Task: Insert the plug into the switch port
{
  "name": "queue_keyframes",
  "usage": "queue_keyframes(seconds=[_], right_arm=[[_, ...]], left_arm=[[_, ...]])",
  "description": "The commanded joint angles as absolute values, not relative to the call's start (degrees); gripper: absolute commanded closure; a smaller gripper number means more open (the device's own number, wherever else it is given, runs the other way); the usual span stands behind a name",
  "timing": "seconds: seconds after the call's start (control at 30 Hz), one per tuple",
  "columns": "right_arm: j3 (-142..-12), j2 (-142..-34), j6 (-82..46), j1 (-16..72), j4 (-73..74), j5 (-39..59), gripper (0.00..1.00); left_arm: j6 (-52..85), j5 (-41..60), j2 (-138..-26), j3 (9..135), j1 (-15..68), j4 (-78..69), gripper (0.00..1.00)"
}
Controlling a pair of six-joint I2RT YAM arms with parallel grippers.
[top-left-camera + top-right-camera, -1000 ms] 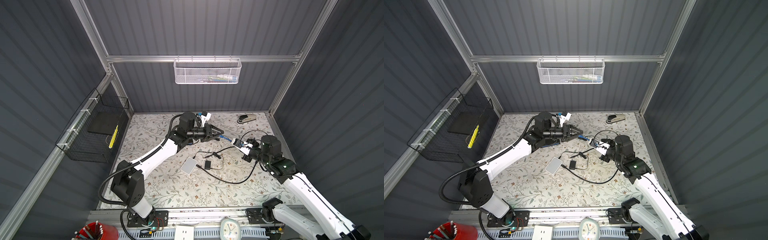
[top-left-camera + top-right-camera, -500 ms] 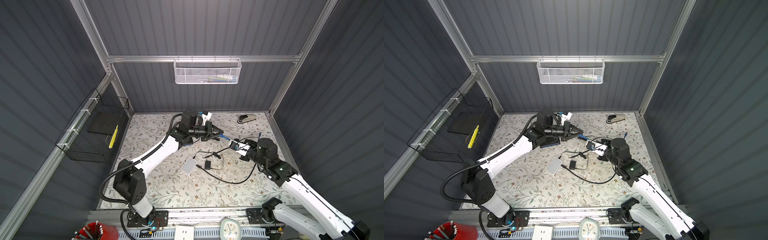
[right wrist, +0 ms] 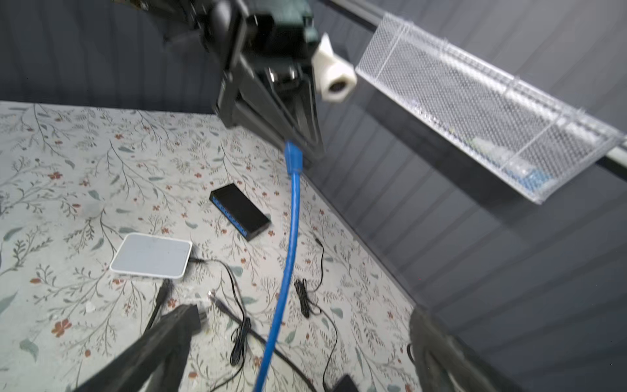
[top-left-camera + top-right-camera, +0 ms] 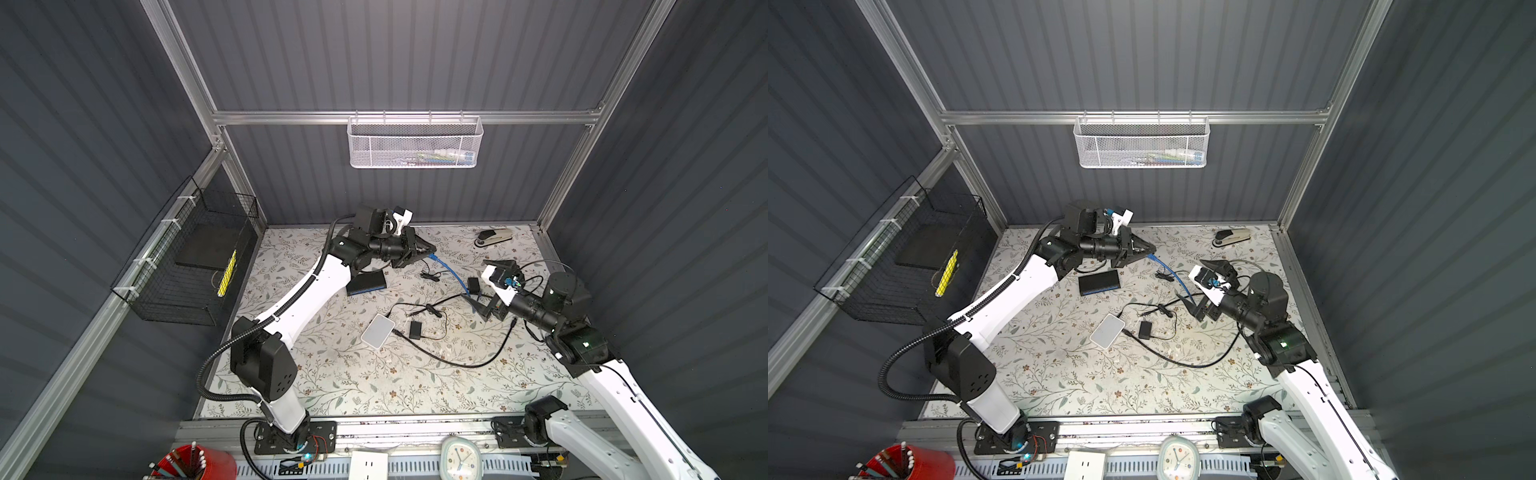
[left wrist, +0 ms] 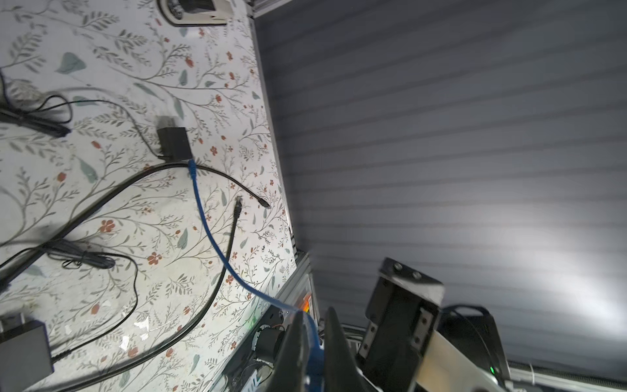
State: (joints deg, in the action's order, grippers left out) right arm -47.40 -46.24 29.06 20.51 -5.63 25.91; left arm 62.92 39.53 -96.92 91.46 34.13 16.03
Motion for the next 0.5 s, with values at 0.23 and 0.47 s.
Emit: queue_keyframes(seconds=[0.23, 0.47], right_arm=[[-51.4, -60.0, 32.7, 29.4, -6.9, 12.0, 0.22], [-54.5, -68.0, 33.2, 31.0, -6.4, 8.0, 0.47]], left_arm=[[91.3, 30.3, -95.4, 85.8, 35.4, 19.6, 1.00], [91.5, 30.4, -95.9, 86.1, 35.5, 20.0, 1.00]])
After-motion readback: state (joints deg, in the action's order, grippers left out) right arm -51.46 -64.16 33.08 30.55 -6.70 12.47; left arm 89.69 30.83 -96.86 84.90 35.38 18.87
